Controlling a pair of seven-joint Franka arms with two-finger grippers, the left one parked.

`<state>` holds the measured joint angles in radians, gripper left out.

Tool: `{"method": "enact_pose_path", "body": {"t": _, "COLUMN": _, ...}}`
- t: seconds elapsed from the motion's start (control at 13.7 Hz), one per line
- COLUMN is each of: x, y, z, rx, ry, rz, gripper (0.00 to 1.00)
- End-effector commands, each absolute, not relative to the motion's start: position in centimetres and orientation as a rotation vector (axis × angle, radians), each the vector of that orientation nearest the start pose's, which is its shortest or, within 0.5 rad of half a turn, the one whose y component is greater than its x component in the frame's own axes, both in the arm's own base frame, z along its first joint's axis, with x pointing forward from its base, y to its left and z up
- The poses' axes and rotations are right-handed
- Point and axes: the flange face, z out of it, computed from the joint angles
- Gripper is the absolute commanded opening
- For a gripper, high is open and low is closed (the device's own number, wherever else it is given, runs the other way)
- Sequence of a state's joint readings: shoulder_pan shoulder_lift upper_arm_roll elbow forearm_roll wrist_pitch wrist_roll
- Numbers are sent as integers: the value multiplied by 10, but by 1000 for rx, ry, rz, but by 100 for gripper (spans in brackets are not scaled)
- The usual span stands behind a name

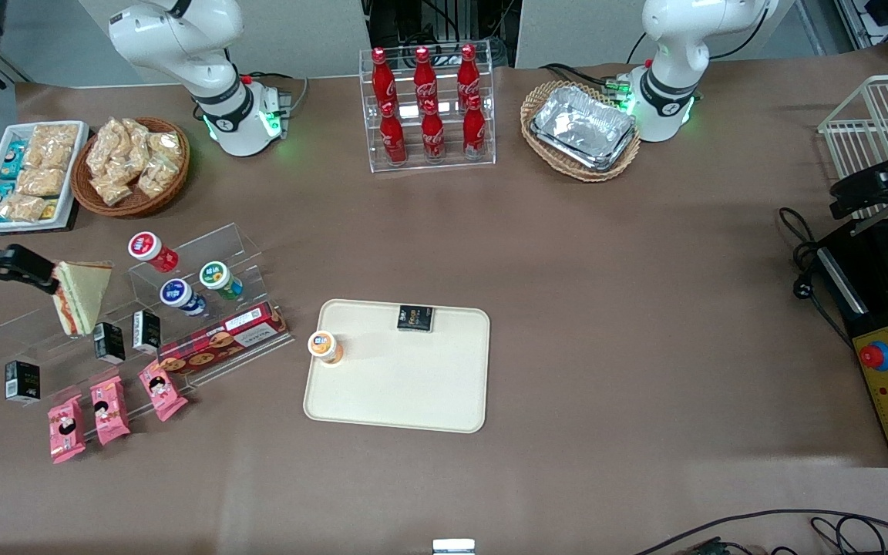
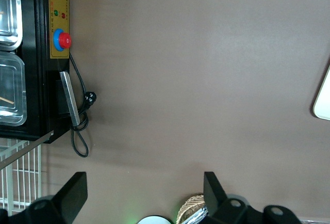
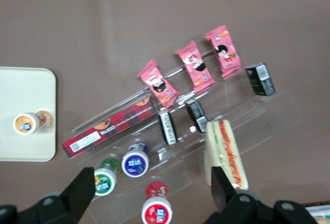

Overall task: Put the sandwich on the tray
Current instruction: 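Move the right gripper down over the wrapped sandwich by the display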

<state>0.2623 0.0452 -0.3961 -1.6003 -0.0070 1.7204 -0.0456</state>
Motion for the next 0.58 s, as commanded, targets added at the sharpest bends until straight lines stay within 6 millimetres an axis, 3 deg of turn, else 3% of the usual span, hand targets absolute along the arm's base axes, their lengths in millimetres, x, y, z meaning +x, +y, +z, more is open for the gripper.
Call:
{"method": "enact_pose_path", "body": {"t": 0.0, "x": 555, "y": -116, "z": 610, "rx": -3136, "ry": 156, "rz": -140, "gripper": 100}}
{"method": "enact_pose_path", "body": {"t": 0.15, "x": 540, "y": -140, "z": 607, "rx": -3124, "ry": 160, "rz": -153, "gripper": 100}}
{"method": "enact_pose_path", "body": {"t": 0.36, "x": 518, "y": -161, "z": 586, "rx": -3120, "ry": 209, "rz": -176, "gripper": 100}}
{"method": "enact_pose_path", "body": {"t": 0.51, "x": 513, "y": -164, "z": 577, "rx": -3121, "ry": 219, "rz": -169, "gripper": 100}}
